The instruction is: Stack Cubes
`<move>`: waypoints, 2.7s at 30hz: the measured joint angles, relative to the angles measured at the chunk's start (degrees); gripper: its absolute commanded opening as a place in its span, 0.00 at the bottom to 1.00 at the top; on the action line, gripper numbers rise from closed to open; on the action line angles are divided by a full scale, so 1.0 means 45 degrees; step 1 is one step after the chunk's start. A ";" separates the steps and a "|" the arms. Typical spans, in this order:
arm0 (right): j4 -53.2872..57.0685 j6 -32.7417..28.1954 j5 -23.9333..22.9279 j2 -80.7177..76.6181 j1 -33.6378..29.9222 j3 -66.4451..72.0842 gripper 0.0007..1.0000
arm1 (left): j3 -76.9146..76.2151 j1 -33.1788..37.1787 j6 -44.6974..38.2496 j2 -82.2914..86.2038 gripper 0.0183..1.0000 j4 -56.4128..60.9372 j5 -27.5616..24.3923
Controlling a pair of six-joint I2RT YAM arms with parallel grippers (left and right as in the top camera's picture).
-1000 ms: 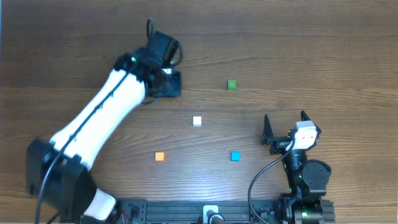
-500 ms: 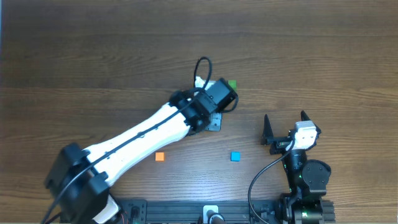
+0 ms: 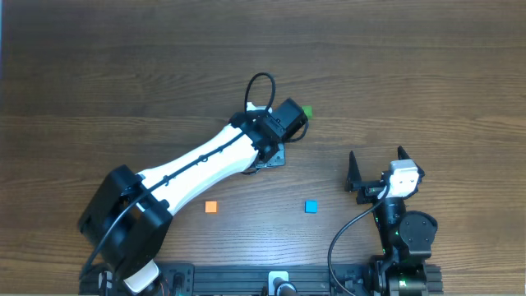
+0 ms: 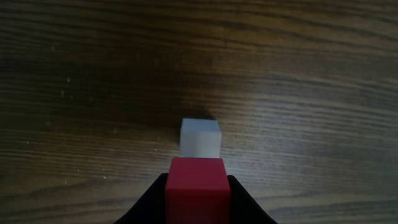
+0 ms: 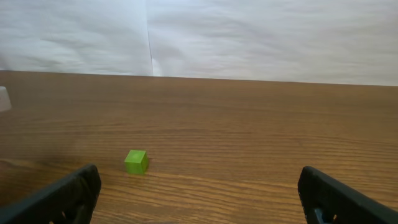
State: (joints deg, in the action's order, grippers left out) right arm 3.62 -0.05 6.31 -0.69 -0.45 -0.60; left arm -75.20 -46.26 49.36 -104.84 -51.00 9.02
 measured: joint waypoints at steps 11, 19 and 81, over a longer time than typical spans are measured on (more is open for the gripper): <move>0.0000 0.0005 0.0000 0.0000 0.0000 0.0000 0.99 | 0.0000 0.0306 0.0049 -0.0500 0.02 0.0272 -0.0374; 0.0000 -0.0005 0.0000 0.0000 0.0000 0.0000 0.99 | 0.0000 0.0311 0.0044 -0.0588 0.02 0.0505 -0.0534; 0.0000 0.0005 0.0000 0.0000 0.0000 0.0000 0.99 | 0.0000 0.0311 0.0044 -0.0991 0.05 0.0544 -0.0330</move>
State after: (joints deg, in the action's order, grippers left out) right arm 3.62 -0.03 6.31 -0.69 -0.45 -0.60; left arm -75.20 -44.86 49.56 -109.30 -48.56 7.53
